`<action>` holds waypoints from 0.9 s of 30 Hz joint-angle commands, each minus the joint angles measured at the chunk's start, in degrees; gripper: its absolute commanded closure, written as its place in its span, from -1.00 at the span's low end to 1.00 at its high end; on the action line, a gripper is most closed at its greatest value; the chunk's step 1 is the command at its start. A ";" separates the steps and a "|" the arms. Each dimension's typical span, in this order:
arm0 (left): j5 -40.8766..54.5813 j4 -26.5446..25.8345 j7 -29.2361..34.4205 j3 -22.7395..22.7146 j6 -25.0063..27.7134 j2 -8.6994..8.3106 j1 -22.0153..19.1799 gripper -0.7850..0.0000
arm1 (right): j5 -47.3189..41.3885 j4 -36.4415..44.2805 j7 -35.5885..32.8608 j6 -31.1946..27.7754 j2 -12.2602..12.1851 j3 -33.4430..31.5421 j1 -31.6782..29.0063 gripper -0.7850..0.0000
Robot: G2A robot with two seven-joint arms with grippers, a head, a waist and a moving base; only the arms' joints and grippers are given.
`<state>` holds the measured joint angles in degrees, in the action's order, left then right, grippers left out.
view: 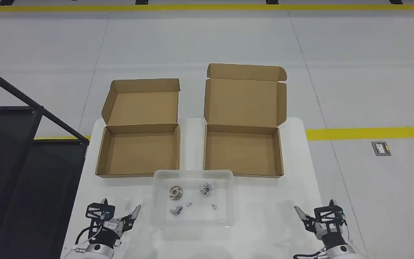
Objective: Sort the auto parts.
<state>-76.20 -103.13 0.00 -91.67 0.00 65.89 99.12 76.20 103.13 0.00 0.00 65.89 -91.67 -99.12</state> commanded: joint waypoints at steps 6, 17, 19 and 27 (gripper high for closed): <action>0.00 0.00 0.00 0.00 0.00 0.00 0.00 -1.00 | 0.00 0.00 0.00 0.00 0.00 0.00 0.00 -1.00; 2.33 0.21 -4.10 -1.52 1.71 0.10 -0.25 -1.00 | 1.21 3.33 1.08 -1.90 0.04 0.40 1.35 -1.00; 4.51 0.12 -6.82 -2.57 2.72 0.16 0.10 -1.00 | 2.49 5.64 0.78 -3.15 0.00 0.78 2.01 -1.00; 10.45 0.04 -15.62 -8.64 7.72 0.12 2.21 -1.00 | 9.10 17.12 -1.49 -12.06 -0.31 4.84 5.79 -1.00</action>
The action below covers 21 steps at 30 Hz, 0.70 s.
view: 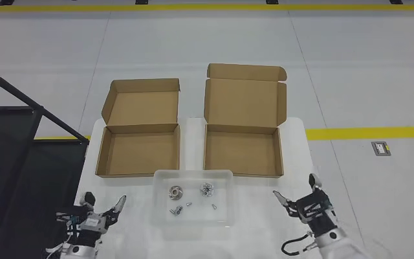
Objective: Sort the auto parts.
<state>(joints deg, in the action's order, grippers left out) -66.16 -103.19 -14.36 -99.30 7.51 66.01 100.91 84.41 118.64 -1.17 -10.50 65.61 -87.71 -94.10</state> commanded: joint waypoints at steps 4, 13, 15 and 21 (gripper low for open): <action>2.97 0.18 -3.07 -3.46 1.24 0.08 1.60 -1.00 | 0.45 4.83 -3.13 -5.72 0.13 5.24 4.17 -1.00; 3.50 0.31 -3.46 -4.35 2.00 0.10 2.17 -1.00 | -7.12 4.08 -9.36 -6.74 0.82 10.64 8.62 -1.00; 3.50 0.31 -3.46 -4.35 2.00 0.10 2.17 -1.00 | -7.12 4.08 -9.36 -6.74 0.82 10.64 8.62 -1.00; 3.50 0.31 -3.46 -4.35 2.00 0.10 2.17 -1.00 | -7.12 4.08 -9.36 -6.74 0.82 10.64 8.62 -1.00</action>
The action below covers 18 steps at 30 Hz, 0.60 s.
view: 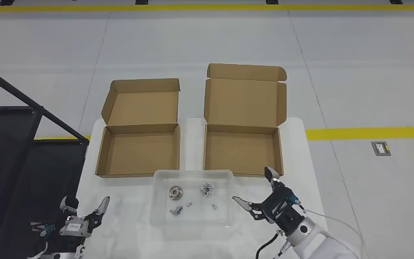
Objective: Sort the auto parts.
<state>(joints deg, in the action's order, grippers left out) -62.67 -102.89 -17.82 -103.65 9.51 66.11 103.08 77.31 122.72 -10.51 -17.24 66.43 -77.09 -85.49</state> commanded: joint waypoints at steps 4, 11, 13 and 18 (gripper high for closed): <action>0.46 -0.14 1.10 0.48 -2.12 0.22 -0.66 -1.00 | 0.63 -0.48 -2.84 -3.65 0.17 4.20 2.20 -1.00; 0.11 0.07 0.74 1.79 -5.25 0.77 -0.92 -1.00 | -3.98 -7.95 -15.36 -3.36 2.28 16.98 14.02 -1.00; -0.21 0.28 0.75 1.62 -6.10 0.88 -0.68 -1.00 | -5.69 -10.12 -18.41 -2.11 3.16 20.33 17.67 -1.00; -0.67 0.38 0.89 1.43 -6.30 0.99 -0.34 -1.00 | -8.89 -17.64 -23.40 0.38 5.31 27.07 25.18 -1.00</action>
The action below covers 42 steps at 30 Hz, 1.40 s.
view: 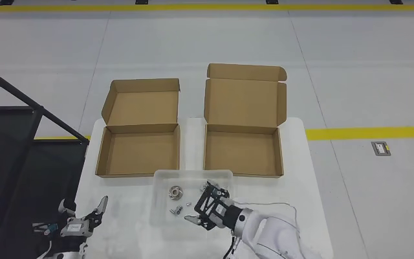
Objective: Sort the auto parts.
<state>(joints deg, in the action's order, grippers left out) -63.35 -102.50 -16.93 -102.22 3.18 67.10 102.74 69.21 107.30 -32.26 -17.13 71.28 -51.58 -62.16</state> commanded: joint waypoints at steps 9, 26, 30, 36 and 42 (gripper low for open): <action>0.01 -0.01 -0.01 0.00 0.03 0.00 0.00 -1.00 | -2.93 -9.19 -5.75 2.99 2.19 5.22 7.00 -1.00; -1.22 -0.65 -0.62 -0.16 3.29 0.13 0.49 -1.00 | 2.41 -18.43 -6.70 8.09 4.51 9.72 10.77 -1.00; -1.22 -0.65 -0.62 -0.16 3.29 0.13 0.49 -1.00 | 4.17 -21.73 -8.25 11.80 5.58 10.85 12.58 -1.00; -1.22 -0.65 -0.62 -0.16 3.29 0.13 0.49 -1.00 | 4.94 -25.09 -6.86 12.51 6.39 10.87 13.27 -1.00; -1.22 -0.65 -0.62 -0.16 3.29 0.13 0.49 -1.00 | 7.05 -26.83 -6.97 14.14 6.97 10.79 13.44 -0.95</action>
<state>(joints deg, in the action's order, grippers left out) -64.56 -103.14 -17.55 -102.38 6.46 67.23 103.22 75.54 80.70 -39.29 -3.77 78.14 -40.81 -48.74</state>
